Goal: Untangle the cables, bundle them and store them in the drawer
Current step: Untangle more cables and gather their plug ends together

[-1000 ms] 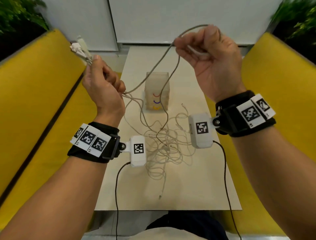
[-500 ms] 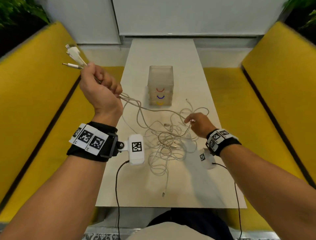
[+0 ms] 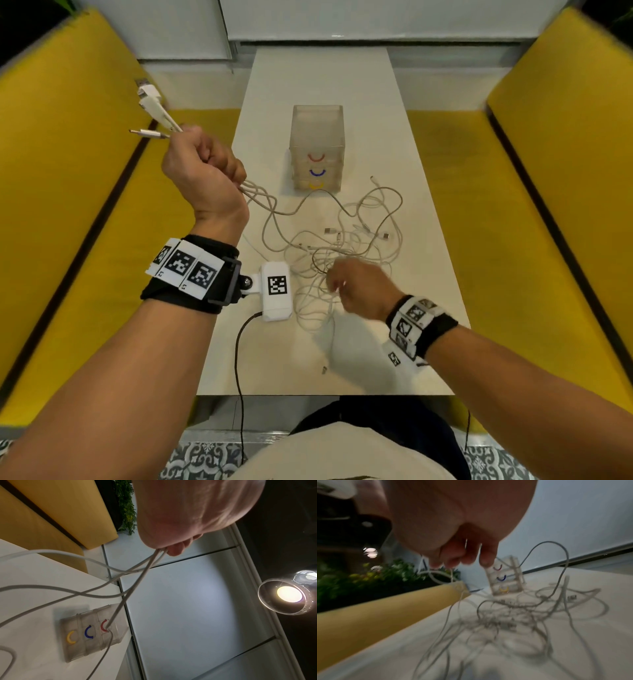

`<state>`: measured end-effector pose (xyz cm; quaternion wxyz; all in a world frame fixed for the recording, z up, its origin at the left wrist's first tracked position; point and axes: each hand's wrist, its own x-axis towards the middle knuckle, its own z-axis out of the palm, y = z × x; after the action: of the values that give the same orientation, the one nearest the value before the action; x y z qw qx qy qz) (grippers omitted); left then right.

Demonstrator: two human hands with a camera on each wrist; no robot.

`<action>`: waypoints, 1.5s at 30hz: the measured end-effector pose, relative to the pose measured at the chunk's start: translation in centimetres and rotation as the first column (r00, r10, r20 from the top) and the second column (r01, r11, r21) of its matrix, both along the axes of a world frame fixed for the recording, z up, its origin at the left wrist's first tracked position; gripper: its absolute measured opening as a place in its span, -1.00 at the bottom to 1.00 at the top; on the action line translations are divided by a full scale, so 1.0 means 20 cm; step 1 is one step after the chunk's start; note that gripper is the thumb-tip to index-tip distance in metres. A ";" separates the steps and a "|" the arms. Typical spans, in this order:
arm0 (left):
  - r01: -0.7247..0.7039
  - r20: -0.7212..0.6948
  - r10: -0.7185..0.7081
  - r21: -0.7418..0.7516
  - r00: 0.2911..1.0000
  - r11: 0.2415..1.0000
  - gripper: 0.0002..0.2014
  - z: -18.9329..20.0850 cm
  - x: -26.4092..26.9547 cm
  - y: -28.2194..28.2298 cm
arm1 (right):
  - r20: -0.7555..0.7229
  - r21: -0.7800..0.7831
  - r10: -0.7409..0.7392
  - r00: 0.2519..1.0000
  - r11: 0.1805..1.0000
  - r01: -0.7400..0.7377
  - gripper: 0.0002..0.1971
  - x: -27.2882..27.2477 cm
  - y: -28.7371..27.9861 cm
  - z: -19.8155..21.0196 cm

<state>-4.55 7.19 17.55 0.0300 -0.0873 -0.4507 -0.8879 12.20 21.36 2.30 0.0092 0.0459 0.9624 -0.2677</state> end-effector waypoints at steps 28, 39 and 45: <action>0.310 0.070 -0.312 0.037 0.947 0.950 -0.79 -0.19 0.11 -0.01 | -0.200 -0.588 -0.390 0.899 0.782 0.209 -0.79 -0.05 -0.03 0.24; 0.385 0.024 -0.385 -0.082 0.923 0.919 -0.94 -0.19 0.17 0.05 | -0.311 -0.723 -0.444 0.841 0.684 0.094 -0.91 -0.27 -0.06 0.66; 0.317 -0.023 -0.331 -0.226 0.943 0.921 -0.76 -0.19 0.20 0.09 | -0.348 -0.727 -0.430 0.833 0.685 0.050 -0.96 -0.33 -0.14 0.76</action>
<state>-0.48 8.95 13.81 -0.1134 -0.1903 -0.5239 -0.8225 5.54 18.61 17.44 -0.2564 0.1000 0.7450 -0.6076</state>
